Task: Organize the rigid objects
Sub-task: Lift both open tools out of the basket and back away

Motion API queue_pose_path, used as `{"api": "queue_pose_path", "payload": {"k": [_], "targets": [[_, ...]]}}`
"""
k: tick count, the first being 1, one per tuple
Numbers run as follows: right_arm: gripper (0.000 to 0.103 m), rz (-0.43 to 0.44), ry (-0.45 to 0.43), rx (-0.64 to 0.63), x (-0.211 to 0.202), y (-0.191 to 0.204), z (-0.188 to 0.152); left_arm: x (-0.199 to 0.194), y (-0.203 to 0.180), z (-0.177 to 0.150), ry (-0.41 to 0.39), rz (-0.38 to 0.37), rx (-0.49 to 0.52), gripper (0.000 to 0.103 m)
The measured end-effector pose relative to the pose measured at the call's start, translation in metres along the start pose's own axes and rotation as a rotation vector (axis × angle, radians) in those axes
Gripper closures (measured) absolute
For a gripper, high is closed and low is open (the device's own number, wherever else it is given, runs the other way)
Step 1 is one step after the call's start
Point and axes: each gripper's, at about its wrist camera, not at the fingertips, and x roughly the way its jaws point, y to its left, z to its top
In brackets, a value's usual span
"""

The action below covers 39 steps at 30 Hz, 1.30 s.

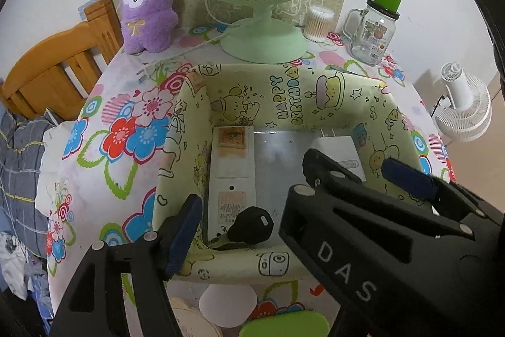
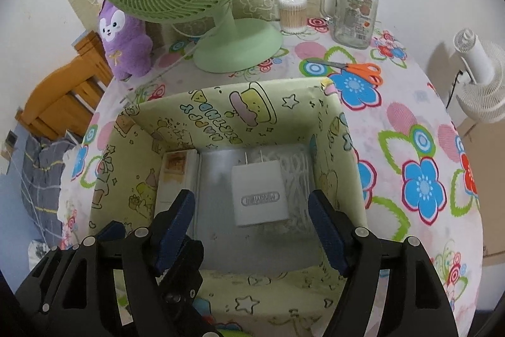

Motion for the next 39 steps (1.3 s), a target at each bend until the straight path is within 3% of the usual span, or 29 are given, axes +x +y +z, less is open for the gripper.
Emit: {"api": "queue_pose_path", "payload": {"k": [7,28,39], "targets": [[0.026,-0.017,-0.019,-0.01,-0.017,0.0,-0.005,-0.016,-0.003,-0.003,-0.03,0.015,0.013,0.018],[0.025,-0.064,-0.074,-0.025,-0.072,0.002,-0.03,-0.063,-0.01,-0.025,-0.086,0.011,0.026,0.012],[0.019,-0.098,-0.113,-0.027,-0.102,-0.001,-0.046,-0.087,-0.018,-0.039,-0.117,-0.001,0.049,0.01]]}}
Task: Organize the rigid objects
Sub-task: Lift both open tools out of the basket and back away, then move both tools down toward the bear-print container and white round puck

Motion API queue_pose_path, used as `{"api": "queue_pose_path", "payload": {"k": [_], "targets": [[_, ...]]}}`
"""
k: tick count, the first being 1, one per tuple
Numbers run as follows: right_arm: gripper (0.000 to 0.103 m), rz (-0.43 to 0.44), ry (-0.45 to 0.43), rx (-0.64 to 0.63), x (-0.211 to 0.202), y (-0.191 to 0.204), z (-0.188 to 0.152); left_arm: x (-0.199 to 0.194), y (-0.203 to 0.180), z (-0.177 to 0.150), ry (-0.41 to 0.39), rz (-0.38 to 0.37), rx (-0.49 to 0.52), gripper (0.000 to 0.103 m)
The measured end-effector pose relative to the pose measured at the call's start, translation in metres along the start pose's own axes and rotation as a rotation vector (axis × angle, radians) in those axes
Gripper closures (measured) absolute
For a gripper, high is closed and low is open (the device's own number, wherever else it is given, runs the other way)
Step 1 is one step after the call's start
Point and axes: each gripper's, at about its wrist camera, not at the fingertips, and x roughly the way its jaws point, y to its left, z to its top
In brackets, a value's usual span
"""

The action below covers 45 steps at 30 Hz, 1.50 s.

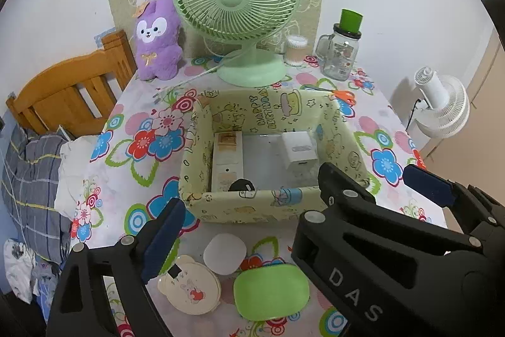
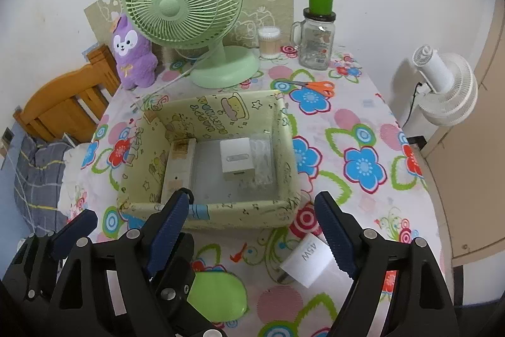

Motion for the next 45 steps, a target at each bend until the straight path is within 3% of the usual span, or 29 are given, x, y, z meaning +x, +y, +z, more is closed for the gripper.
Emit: {"api": "queue_pose_path", "payload": {"k": [25,45], "targets": [[0.013,-0.048,-0.039,-0.055,-0.047,-0.008,-0.029,-0.039,-0.015,-0.026,-0.025,-0.047,0.078,0.004],[0.012,-0.04,-0.031,-0.184,-0.028,0.001,-0.069,-0.018,-0.012,-0.069,0.032,-0.056,0.118,0.003]]}}
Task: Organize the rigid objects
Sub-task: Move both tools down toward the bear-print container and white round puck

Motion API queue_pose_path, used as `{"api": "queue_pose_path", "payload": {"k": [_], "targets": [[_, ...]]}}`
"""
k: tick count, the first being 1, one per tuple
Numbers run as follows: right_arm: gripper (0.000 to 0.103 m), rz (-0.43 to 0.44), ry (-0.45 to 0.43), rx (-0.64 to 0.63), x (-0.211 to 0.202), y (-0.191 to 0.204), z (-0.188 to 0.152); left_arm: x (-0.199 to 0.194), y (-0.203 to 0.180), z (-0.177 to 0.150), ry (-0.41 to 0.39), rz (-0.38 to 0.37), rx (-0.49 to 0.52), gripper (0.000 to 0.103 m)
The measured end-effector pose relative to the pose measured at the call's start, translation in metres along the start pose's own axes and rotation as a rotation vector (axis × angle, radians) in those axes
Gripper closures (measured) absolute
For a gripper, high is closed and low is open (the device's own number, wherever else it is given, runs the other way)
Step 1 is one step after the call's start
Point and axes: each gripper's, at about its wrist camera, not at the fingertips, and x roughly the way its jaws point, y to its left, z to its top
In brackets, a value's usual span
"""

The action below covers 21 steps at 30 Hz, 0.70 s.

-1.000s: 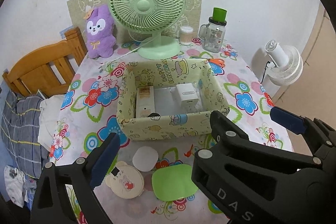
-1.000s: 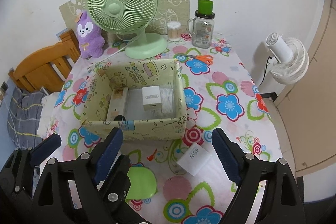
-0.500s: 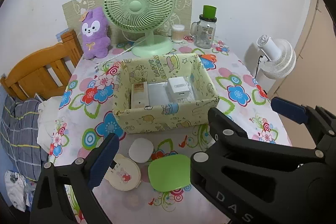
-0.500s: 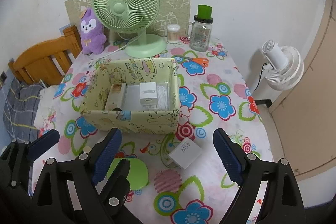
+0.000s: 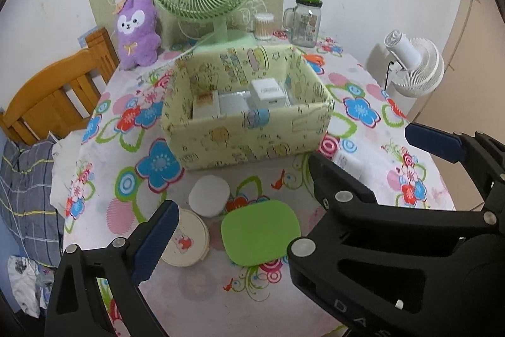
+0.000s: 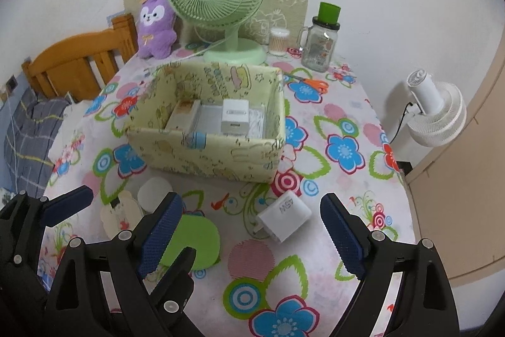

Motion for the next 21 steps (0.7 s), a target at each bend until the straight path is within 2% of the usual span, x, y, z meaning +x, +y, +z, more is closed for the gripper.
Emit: {"api": "queue_pose_path", "payload": {"k": [6,21], "targets": [[0.012,0.01,0.008,0.0,0.014,0.001,-0.013,0.013,-0.002,-0.012,0.008,0.016,0.011,0.003],[0.012,0.021,0.033,-0.01,0.061,0.014,-0.023,0.053,0.013,-0.025,0.036,0.124,0.017,0.003]]}}
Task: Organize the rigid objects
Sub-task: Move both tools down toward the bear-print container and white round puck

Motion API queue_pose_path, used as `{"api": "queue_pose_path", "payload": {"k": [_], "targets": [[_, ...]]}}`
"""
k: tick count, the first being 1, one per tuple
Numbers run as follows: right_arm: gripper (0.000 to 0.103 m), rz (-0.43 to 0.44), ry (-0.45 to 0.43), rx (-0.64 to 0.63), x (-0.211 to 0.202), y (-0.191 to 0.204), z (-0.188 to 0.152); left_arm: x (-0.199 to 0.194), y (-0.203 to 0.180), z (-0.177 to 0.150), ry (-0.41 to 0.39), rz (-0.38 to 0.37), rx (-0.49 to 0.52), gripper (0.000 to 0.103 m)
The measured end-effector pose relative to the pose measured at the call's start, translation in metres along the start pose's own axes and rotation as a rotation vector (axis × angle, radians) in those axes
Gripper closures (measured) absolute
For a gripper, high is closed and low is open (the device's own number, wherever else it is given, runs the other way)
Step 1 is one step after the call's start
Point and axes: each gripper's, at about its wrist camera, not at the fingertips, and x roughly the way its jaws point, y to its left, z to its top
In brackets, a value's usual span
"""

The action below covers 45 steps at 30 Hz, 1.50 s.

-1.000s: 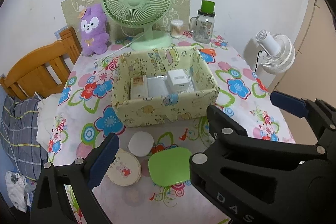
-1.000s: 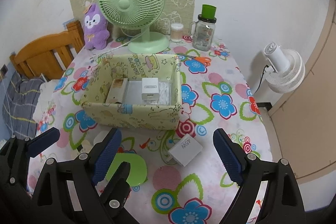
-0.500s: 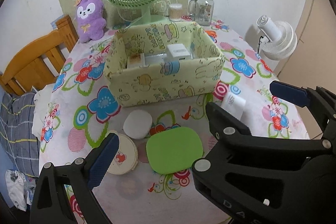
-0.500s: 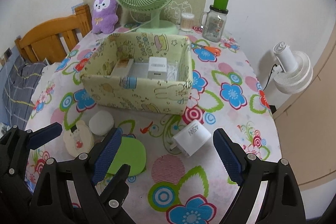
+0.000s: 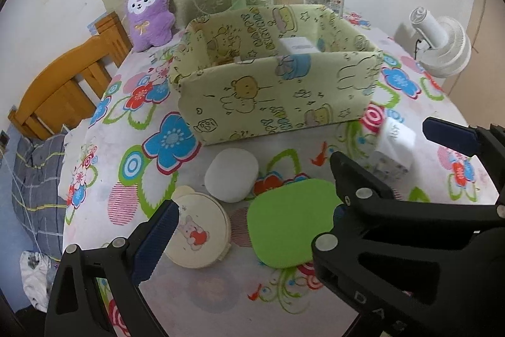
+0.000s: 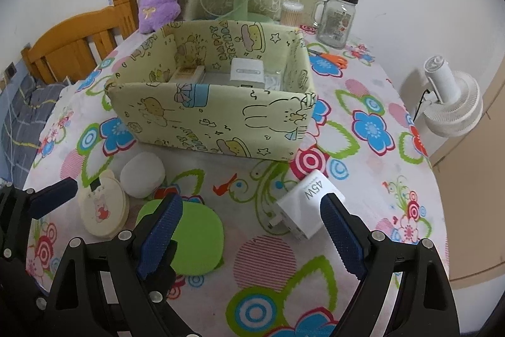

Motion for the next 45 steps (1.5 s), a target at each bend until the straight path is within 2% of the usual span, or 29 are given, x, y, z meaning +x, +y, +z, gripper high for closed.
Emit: {"api": "queue_pose_path", "payload": {"k": [29,36,43,45], "targets": [[0.012,-0.003,0.059,0.037,0.041,0.056,-0.005,0.038,0.054,-0.017,0.04,-0.004,0.022,0.003],[0.012,-0.016,0.088,0.039,0.051,0.067,-0.007,0.05,0.065,-0.021,0.071,-0.036,0.022,0.003],[0.012,-0.045,0.078,0.012,0.052,0.073,-0.005,0.055,0.07,-0.024,0.092,-0.067,-0.008,0.003],[0.012,-0.041,0.064,-0.006,0.051,0.076,-0.004,0.056,0.072,-0.023,0.108,-0.089,-0.03,0.007]]}}
